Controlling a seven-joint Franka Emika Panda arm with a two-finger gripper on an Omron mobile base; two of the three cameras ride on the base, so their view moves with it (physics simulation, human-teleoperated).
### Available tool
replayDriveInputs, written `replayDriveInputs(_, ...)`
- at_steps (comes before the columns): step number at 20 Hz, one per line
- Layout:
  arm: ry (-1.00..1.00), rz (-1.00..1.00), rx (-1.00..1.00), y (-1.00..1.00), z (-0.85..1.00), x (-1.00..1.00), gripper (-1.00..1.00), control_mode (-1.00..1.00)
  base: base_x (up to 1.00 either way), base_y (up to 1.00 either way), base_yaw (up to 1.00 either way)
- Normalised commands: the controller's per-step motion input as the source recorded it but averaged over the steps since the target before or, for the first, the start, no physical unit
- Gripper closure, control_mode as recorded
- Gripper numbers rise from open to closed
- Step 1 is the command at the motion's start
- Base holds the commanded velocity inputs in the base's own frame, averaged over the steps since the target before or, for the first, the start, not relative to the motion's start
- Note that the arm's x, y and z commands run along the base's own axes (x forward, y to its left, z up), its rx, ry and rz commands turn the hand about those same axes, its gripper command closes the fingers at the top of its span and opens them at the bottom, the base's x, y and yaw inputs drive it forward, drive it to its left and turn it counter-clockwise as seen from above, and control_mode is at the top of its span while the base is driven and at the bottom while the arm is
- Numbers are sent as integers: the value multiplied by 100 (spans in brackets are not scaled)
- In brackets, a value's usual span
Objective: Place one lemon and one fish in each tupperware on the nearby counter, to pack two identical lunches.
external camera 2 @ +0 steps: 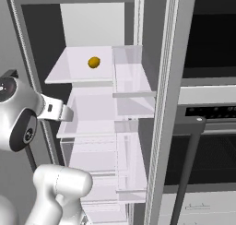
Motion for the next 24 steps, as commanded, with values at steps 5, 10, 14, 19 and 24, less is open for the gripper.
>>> replayDriveInputs(5,-2,-4,0,0,62,40,-100,-100,0,0,0)
replayDriveInputs(10,-1,-4,0,0,87,40,-100,-100,0,0,0)
replayDriveInputs(14,-8,-2,0,0,28,55,-100,-100,0,0,0)
replayDriveInputs(19,-19,0,0,-9,-6,64,-100,-100,0,0,0)
replayDriveInputs(24,-8,0,2,-14,-3,85,-100,-100,0,0,0)
